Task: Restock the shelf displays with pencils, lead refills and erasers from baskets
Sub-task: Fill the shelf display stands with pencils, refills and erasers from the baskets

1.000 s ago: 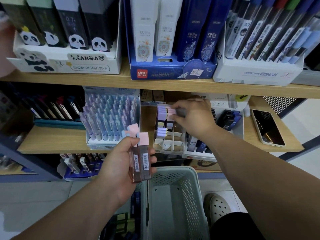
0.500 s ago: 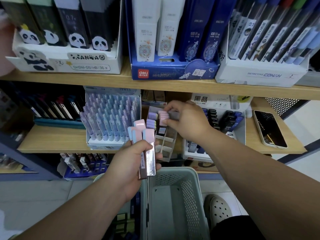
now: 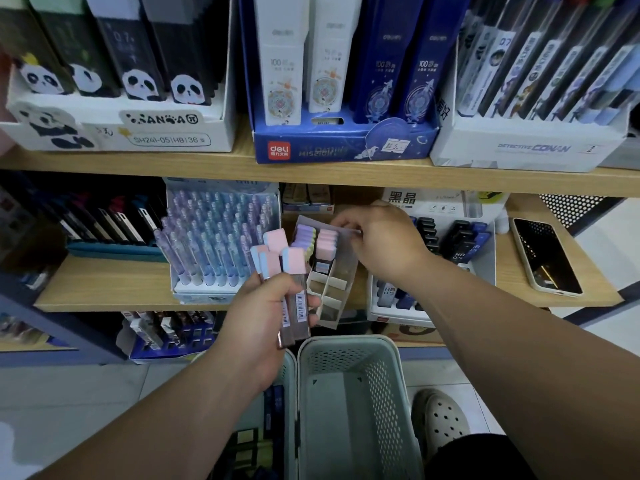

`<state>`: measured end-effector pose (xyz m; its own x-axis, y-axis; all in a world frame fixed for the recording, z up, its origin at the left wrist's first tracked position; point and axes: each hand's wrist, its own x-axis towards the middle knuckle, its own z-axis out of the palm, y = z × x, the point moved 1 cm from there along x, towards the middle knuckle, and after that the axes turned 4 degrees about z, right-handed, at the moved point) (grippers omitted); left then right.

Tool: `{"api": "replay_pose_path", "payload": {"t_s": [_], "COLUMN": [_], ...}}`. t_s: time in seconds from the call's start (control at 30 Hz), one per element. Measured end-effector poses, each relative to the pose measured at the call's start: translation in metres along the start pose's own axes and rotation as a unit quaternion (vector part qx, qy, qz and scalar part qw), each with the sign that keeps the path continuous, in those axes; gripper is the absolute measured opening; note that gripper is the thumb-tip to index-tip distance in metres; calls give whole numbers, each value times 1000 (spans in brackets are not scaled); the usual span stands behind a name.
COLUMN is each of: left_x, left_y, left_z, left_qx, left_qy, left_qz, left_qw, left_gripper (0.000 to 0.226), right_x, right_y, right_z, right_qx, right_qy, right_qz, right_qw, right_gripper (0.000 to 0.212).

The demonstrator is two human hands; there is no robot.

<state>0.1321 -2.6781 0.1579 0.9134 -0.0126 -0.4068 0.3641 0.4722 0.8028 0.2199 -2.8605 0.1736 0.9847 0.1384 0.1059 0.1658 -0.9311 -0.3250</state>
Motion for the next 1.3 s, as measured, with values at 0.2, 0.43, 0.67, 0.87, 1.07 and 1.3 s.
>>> {"api": "replay_pose_path", "payload": {"t_s": [0.2,0.43,0.67,0.87,1.07,1.3], "left_x": [-9,-12,-16,-18,-22,-31], "left_y": [-2,-1,-5,-4,0,10], "left_z": [-7,-11,-7,-7,-10,-3], "left_qx": [26,52,61,63,63,30], "left_qy": [-14,-9,5,37,34,-54], "left_qz": [-4,-1,-10,7,20,2], "left_qw": [1000,999,998,997,997,998], "left_gripper": [38,34,29,24,24,28], "right_x": [7,11,-2,-16,-15,-25], "right_y": [-4,-3,-4,-11,-4,-16], "right_z": [1,7,-5,-9,-8,-22], "right_qx": [-7,12,-10,-55,-26,33], "right_qy": [-16,15,101,7,9,37], "right_qz": [15,0,-5,-16,-30,-28], "right_qw": [1000,1000,995,998,999,998], "right_gripper": [41,43,15,16,20,16]}}
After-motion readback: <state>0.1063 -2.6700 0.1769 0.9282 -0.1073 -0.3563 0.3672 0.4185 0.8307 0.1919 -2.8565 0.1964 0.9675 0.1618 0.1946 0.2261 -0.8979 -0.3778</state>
